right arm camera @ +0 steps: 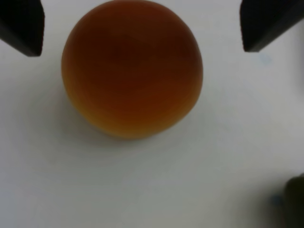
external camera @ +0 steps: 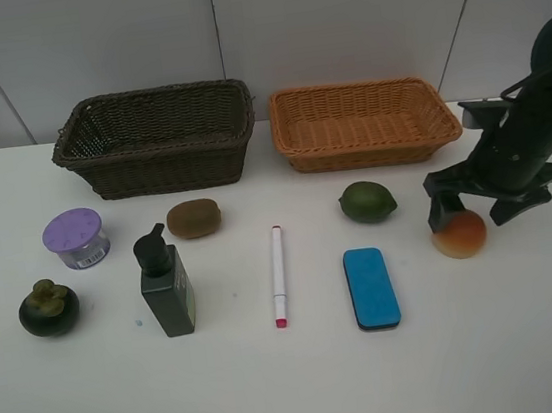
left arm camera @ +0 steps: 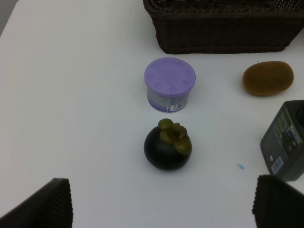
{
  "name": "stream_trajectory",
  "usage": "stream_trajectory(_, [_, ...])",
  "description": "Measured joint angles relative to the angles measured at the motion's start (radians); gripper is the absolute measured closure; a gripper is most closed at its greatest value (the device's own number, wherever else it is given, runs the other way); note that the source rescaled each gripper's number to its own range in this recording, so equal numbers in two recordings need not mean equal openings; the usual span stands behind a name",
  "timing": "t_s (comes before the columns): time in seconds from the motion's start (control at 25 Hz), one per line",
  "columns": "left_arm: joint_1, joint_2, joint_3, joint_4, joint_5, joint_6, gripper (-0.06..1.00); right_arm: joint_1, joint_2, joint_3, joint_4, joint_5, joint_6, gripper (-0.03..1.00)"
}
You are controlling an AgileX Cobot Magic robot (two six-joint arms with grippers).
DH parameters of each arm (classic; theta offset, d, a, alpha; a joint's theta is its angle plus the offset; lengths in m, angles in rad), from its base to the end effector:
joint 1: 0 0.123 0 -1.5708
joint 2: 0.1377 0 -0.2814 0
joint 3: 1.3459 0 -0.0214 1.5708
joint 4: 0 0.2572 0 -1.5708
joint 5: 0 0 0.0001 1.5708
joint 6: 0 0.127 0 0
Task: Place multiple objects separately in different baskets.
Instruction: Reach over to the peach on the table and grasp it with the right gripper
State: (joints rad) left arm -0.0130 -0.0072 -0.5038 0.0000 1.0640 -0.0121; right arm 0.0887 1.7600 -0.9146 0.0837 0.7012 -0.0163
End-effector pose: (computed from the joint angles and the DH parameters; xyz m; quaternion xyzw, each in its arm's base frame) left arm 0.0349 -0.0005 0.2650 0.0004 0.8512 -0.0066 0.5248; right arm 0.3042 0.0339 0.1022 -0.0220 0.9978 0.0307 0.0545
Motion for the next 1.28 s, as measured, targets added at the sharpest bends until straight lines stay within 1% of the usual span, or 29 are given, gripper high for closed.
stream_trajectory(0.32, [0.000, 0.000, 0.000, 0.000, 0.000, 0.000, -0.06, 0.000, 0.066, 0.000, 0.016, -0.001, 0.000, -0.03])
stream_trajectory(0.72, [0.000, 0.000, 0.000, 0.000, 0.000, 0.000, -0.06, 0.000, 0.077, 0.000, 0.026, -0.030, 0.000, -0.02])
stream_trajectory(0.8, [0.000, 0.000, 0.000, 0.000, 0.000, 0.000, -0.06, 0.000, 0.077, 0.000, 0.026, -0.031, 0.000, 0.01])
stream_trajectory(0.84, [0.000, 0.000, 0.000, 0.000, 0.000, 0.000, -0.06, 0.000, 0.077, 0.000, 0.026, -0.031, 0.000, 0.05])
stream_trajectory(0.88, [0.000, 0.000, 0.000, 0.000, 0.000, 0.000, -0.06, 0.000, 0.077, 0.000, 0.026, -0.031, 0.000, 0.12])
stream_trajectory(0.96, [0.000, 0.000, 0.000, 0.000, 0.000, 0.000, -0.06, 0.000, 0.077, 0.000, 0.027, -0.032, 0.000, 0.33])
stream_trajectory(1.0, [0.000, 0.000, 0.000, 0.000, 0.000, 0.000, -0.06, 0.000, 0.077, 0.000, 0.027, -0.033, 0.000, 0.37])
stream_trajectory(1.28, [0.000, 0.000, 0.000, 0.000, 0.000, 0.000, -0.06, 0.000, 0.077, 0.000, 0.027, -0.043, 0.000, 0.37])
